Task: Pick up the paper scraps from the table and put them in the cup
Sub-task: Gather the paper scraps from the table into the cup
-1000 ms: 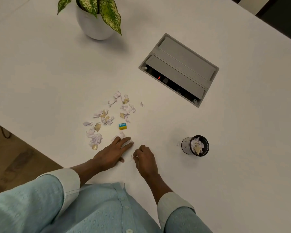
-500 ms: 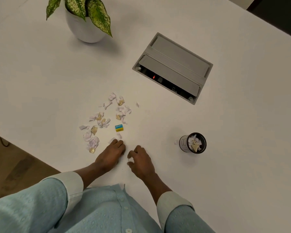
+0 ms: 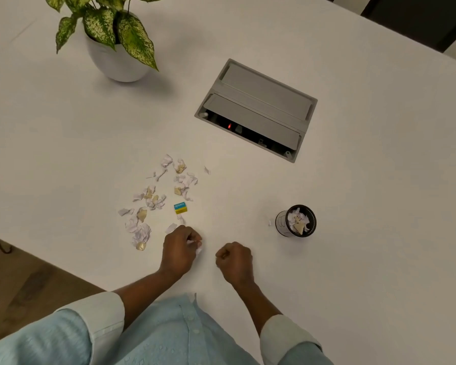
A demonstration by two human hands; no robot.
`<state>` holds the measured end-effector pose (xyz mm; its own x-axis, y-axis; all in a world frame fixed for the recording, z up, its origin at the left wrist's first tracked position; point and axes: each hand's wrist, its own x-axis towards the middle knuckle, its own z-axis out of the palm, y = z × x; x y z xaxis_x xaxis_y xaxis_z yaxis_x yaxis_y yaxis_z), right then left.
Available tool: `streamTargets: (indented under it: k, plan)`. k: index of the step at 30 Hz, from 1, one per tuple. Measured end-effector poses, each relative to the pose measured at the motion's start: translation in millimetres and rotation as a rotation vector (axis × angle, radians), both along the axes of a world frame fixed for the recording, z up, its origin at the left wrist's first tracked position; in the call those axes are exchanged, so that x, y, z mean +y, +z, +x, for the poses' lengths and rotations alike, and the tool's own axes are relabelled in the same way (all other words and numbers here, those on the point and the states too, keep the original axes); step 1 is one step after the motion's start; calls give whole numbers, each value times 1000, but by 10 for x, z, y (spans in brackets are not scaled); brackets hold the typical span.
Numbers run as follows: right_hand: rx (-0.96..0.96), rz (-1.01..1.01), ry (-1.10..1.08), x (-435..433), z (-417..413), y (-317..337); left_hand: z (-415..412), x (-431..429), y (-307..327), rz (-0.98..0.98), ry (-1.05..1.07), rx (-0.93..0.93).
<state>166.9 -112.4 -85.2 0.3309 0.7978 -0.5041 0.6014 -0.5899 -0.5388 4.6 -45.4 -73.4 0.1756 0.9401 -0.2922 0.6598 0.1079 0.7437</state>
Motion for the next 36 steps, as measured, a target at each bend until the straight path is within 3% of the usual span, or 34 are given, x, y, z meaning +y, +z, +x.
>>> streamTargets:
  k: [9, 15, 21, 29, 36]
  plan:
    - [93, 259, -472, -195, 647, 820, 1033, 100, 528, 37, -115, -249]
    - [38, 363, -721, -178, 1225, 1049, 1757, 146, 732, 64, -207, -308]
    - [-101, 354, -759, -90, 1663, 1071, 2310, 228, 791, 78, -305, -244]
    - [-126, 348, -745, -45, 1794, 986, 2534, 189, 775, 121, -421, -158]
    - [-181, 421, -636, -79, 1712, 805, 2253, 233, 711, 202, -330, -113]
